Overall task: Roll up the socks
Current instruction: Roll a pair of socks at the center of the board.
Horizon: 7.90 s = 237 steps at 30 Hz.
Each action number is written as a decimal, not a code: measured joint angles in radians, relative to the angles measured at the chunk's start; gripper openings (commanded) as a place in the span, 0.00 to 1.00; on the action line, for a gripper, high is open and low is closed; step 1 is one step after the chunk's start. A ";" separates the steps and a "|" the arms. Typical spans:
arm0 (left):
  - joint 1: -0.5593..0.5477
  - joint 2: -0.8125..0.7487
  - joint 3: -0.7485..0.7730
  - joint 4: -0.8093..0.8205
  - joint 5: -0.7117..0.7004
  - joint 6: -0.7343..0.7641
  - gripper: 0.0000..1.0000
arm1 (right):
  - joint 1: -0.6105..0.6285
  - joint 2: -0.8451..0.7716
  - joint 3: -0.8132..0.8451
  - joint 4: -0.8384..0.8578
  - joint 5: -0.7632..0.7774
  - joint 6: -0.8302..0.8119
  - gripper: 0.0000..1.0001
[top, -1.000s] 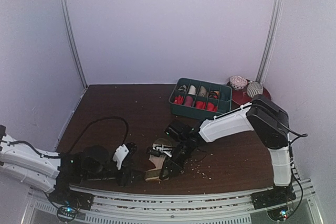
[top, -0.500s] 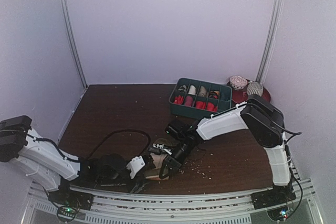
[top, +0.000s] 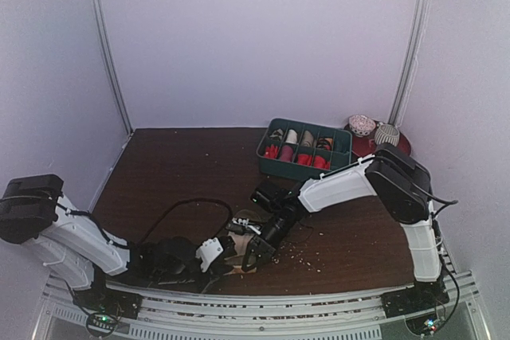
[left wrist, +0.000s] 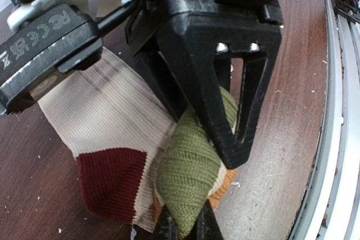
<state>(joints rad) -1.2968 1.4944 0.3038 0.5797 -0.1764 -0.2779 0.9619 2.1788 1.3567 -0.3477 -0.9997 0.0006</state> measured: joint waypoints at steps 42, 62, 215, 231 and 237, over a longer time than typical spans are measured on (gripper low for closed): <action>0.211 0.124 0.147 -0.083 0.417 -0.364 0.00 | 0.030 -0.837 -0.631 0.530 0.796 -0.214 0.87; 0.232 0.130 0.159 -0.105 0.467 -0.360 0.00 | 0.247 -0.459 -0.567 0.638 0.781 -0.520 0.73; 0.305 0.050 0.105 0.062 0.315 0.229 0.80 | -0.130 -0.134 -0.233 0.355 0.164 -0.154 0.25; 0.327 0.238 0.181 0.154 0.399 0.251 0.05 | -0.142 -0.108 -0.188 0.291 0.127 -0.155 0.25; 0.349 0.270 0.217 0.131 0.432 0.189 0.00 | -0.148 -0.113 -0.183 0.268 0.125 -0.157 0.36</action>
<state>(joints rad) -0.9482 1.7645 0.5209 0.7105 0.2558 -0.0891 0.8139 2.0659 1.1736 -0.0795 -0.8749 -0.1562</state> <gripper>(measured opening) 0.057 0.307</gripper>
